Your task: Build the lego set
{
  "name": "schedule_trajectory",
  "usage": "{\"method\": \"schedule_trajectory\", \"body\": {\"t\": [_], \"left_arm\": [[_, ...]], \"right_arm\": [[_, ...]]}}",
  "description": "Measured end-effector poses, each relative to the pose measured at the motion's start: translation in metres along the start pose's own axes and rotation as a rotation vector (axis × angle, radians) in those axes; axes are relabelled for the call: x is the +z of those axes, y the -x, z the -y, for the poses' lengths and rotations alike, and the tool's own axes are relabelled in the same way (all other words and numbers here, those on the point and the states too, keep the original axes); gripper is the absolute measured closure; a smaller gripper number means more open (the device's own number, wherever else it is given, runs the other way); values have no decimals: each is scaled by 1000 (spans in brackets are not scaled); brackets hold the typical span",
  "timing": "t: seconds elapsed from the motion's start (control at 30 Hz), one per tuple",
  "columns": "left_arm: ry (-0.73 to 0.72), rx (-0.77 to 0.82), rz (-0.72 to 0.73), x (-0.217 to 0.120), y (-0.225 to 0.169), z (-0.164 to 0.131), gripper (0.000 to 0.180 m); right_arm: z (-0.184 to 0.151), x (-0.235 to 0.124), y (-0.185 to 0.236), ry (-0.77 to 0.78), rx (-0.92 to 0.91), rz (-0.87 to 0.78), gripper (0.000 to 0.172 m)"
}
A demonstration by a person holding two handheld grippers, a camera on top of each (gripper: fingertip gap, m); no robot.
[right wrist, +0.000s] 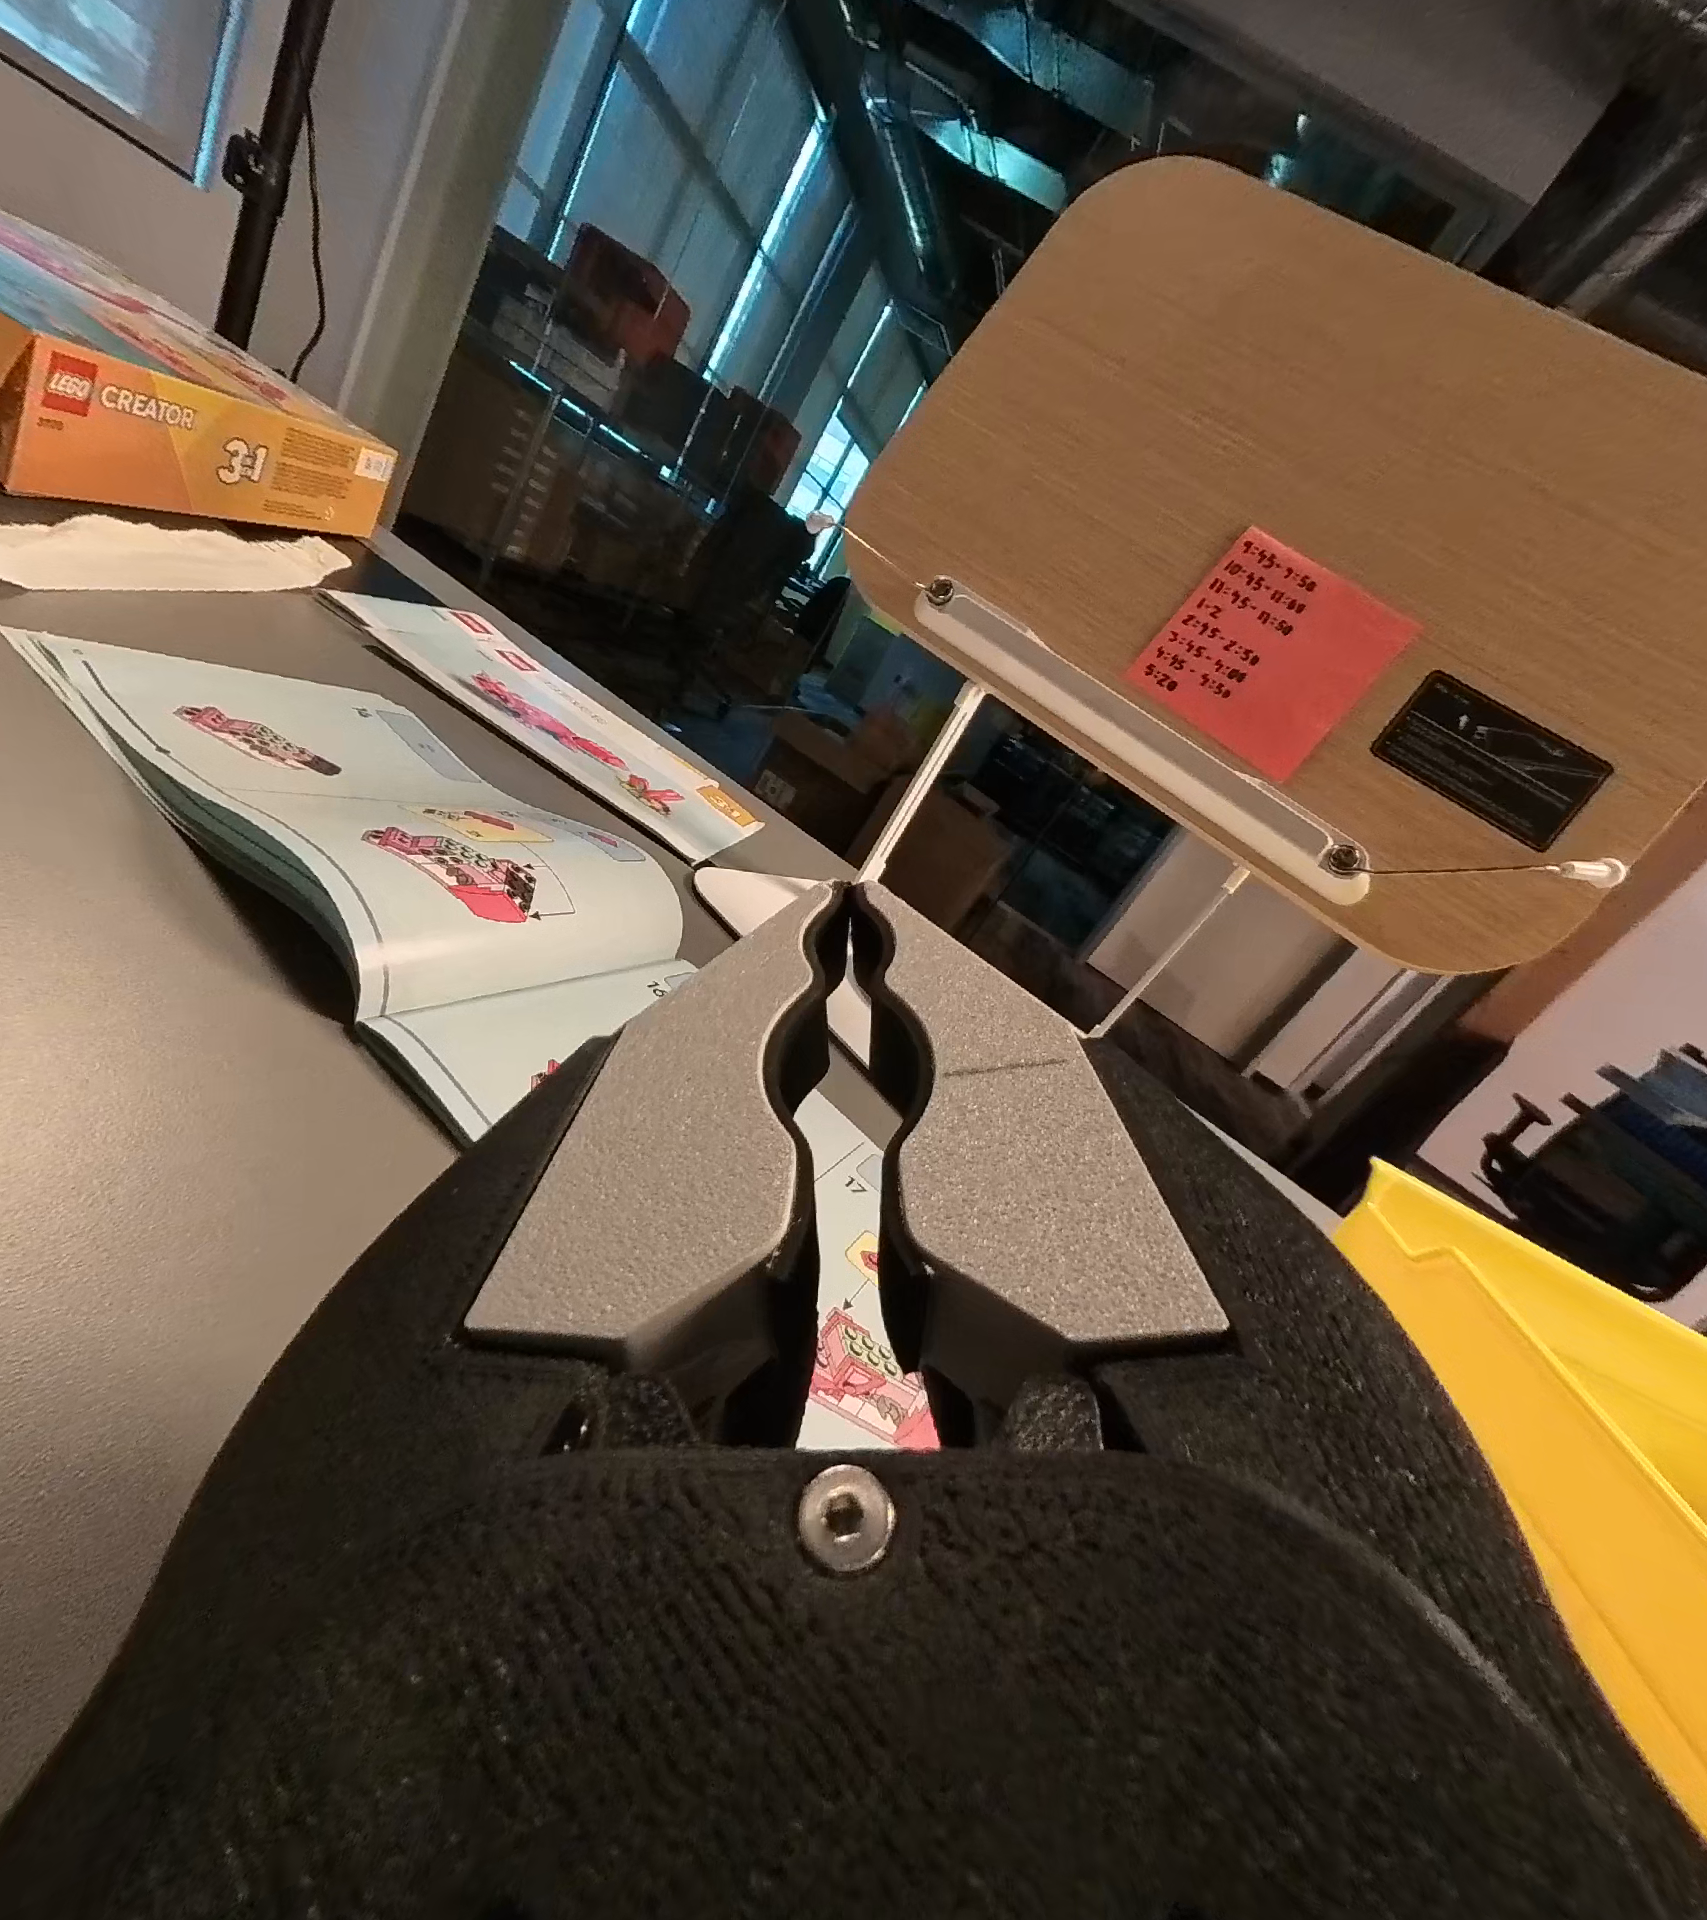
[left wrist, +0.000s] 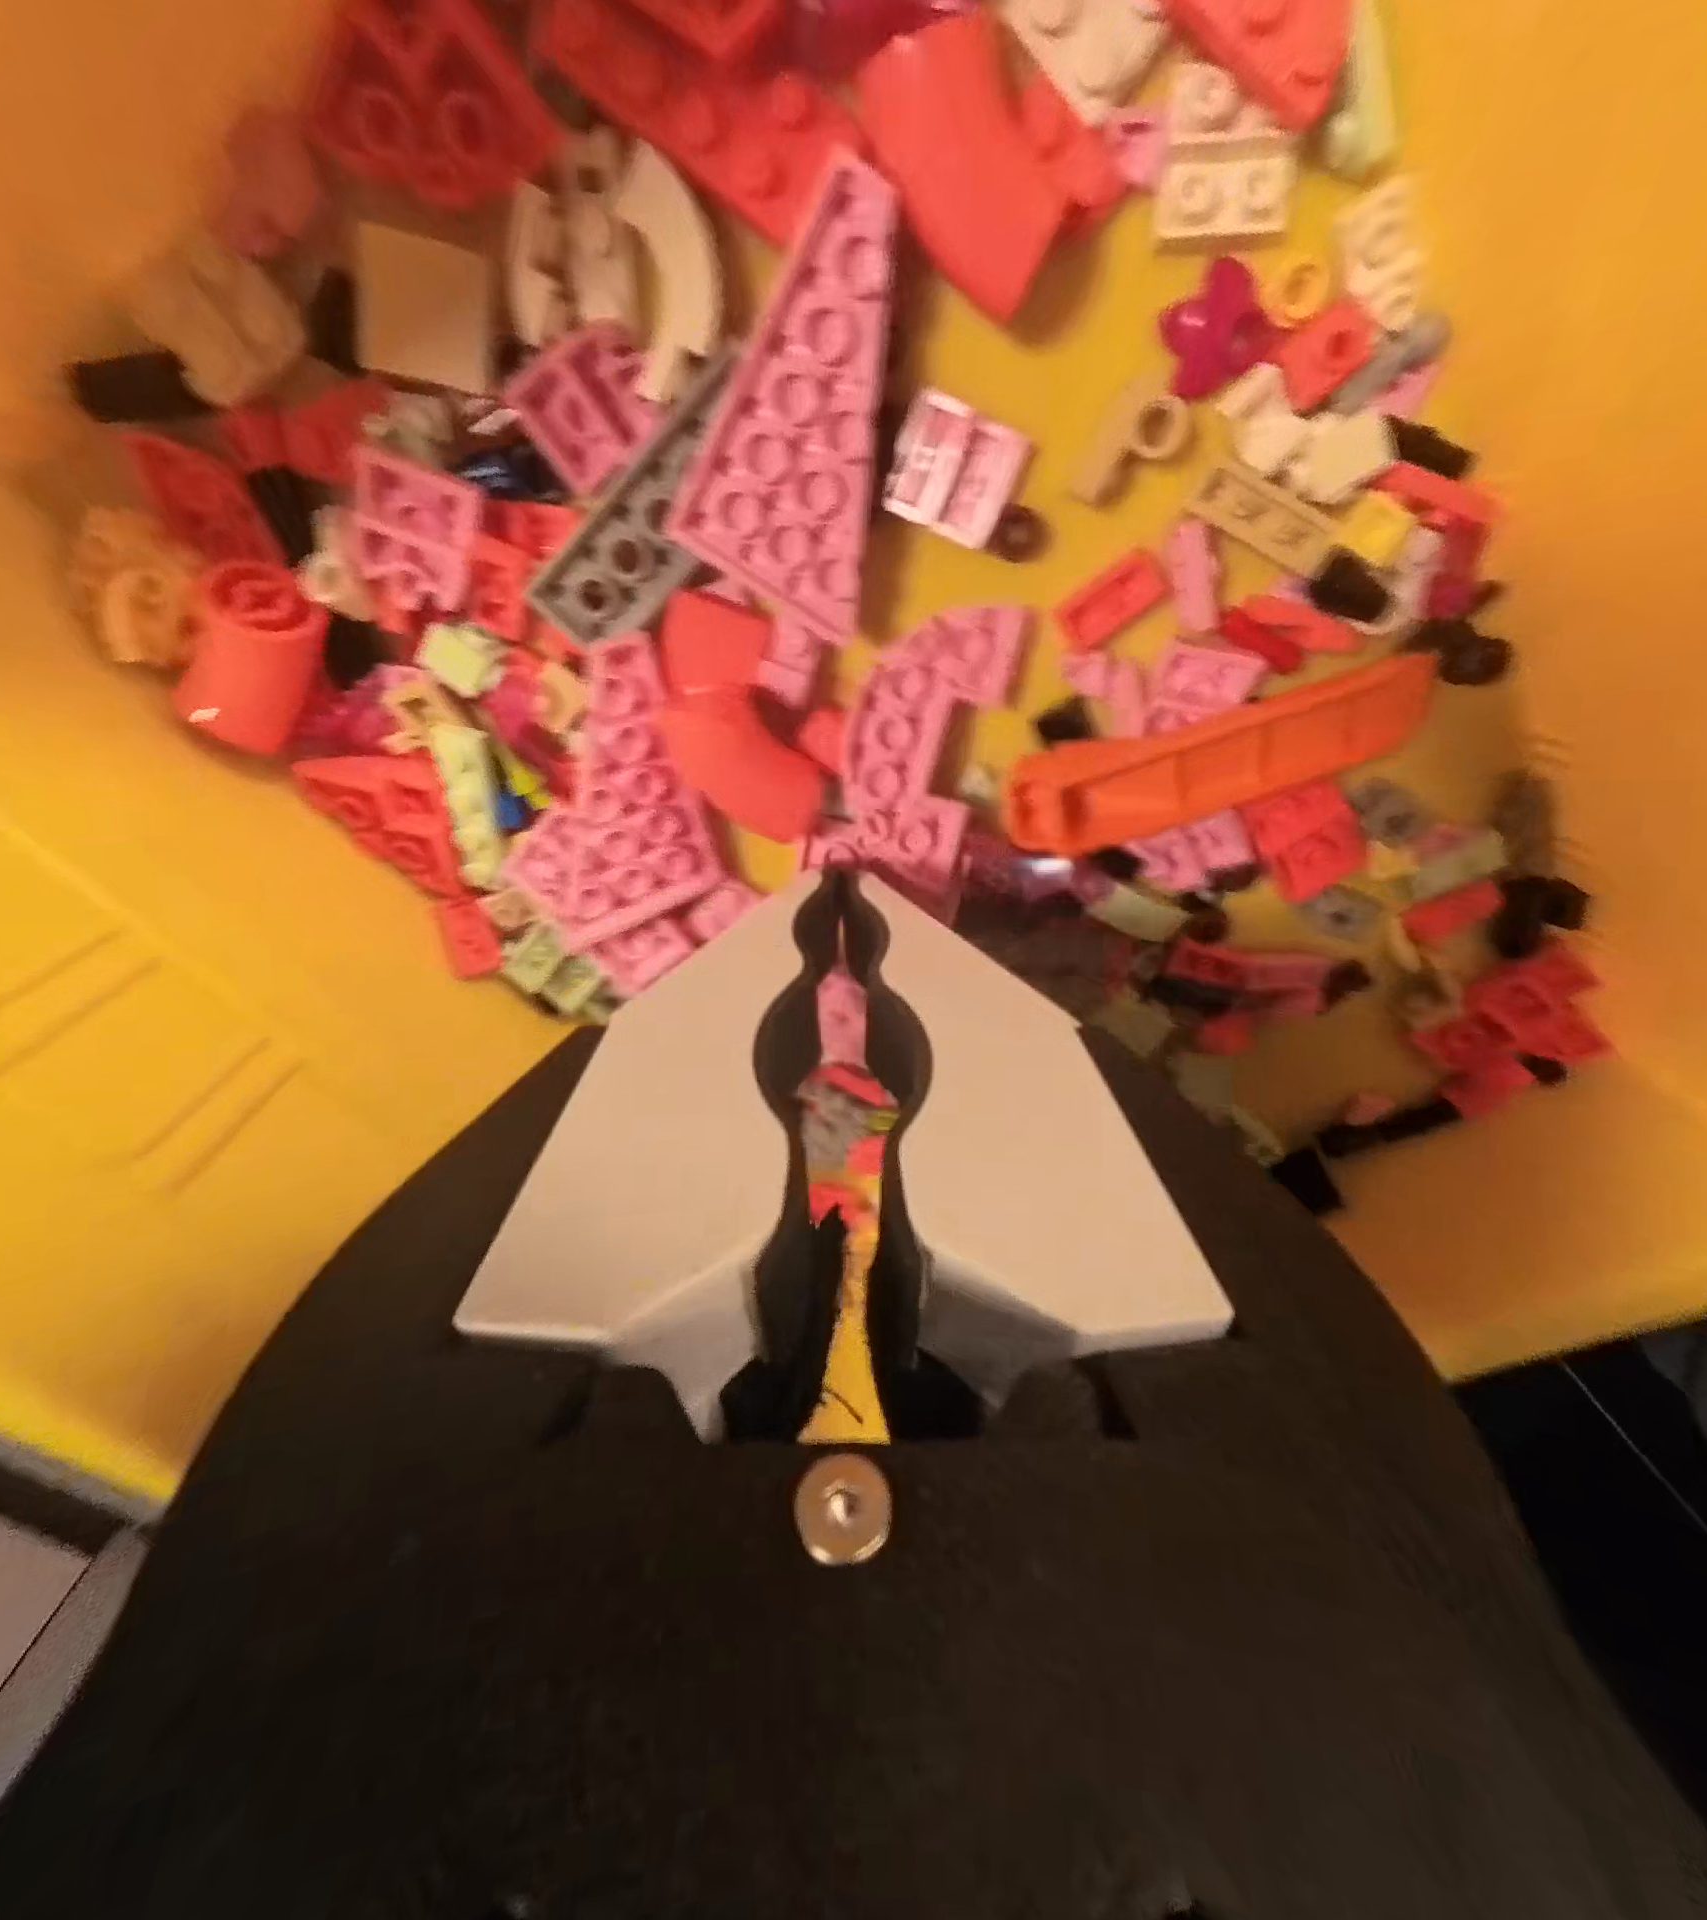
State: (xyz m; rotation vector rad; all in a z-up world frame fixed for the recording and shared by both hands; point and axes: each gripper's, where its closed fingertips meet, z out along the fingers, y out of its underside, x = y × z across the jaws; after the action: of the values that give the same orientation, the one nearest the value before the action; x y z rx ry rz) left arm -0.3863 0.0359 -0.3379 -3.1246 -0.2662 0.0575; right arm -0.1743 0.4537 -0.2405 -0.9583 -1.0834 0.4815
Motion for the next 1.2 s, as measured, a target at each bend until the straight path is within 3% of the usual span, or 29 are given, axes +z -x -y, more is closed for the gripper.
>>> {"method": "schedule_trajectory", "body": {"t": [0.1,0.13,0.27,0.43,0.6,0.77,0.97,1.07,1.2], "left_arm": [[-31,38,-197,-7,-34,3,180],[-69,37,-198,-10,-34,9,180],[-201,-61,138,-19,27,41,180],[-160,-94,255,-6,56,52,180],[-121,-126,137,1,42,43,180],[-22,-44,-242,-3,-28,25,180],[-223,-99,62,-10,24,71,180],[-248,-104,217,-11,53,78,180],[-266,-96,187,-2,56,83,180]], "right_arm": [[0,0,0,-3,4,3,172],[0,0,1,-3,3,4,172],[1,0,1,-6,5,7,172],[2,0,1,-13,11,11,172],[3,0,2,-16,13,18,172],[3,0,2,-16,13,16,172],[3,0,3,-18,10,18,172],[4,-1,3,-21,8,21,172],[4,0,5,-23,3,30,172]]}}
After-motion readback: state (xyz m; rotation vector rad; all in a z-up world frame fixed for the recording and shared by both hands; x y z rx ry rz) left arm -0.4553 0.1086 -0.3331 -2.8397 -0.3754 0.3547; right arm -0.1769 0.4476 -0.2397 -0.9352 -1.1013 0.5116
